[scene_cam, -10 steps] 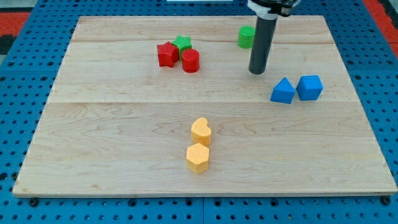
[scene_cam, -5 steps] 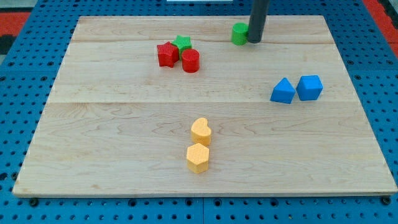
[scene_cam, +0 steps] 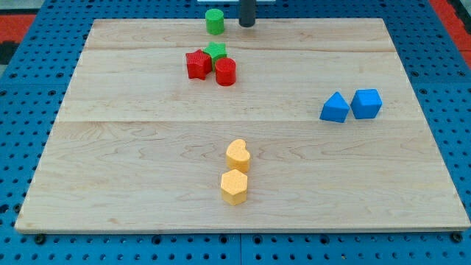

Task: Push the green circle to the top center

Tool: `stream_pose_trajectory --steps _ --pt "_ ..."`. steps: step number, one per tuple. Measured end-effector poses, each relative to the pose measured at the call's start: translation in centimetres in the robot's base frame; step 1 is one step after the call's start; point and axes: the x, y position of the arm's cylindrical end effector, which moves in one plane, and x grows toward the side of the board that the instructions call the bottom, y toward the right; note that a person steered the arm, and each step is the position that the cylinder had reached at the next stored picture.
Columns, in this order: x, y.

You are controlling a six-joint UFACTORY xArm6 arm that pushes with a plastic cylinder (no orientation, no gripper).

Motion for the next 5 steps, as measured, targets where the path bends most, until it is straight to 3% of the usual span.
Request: stream_pose_trajectory --steps 1,2,3,4,5 --pt "0.1 -3.0" --pt "1.5 -10.2" --pt "7.9 -13.9" --pt "7.0 -20.1" --pt "1.9 -25.1"
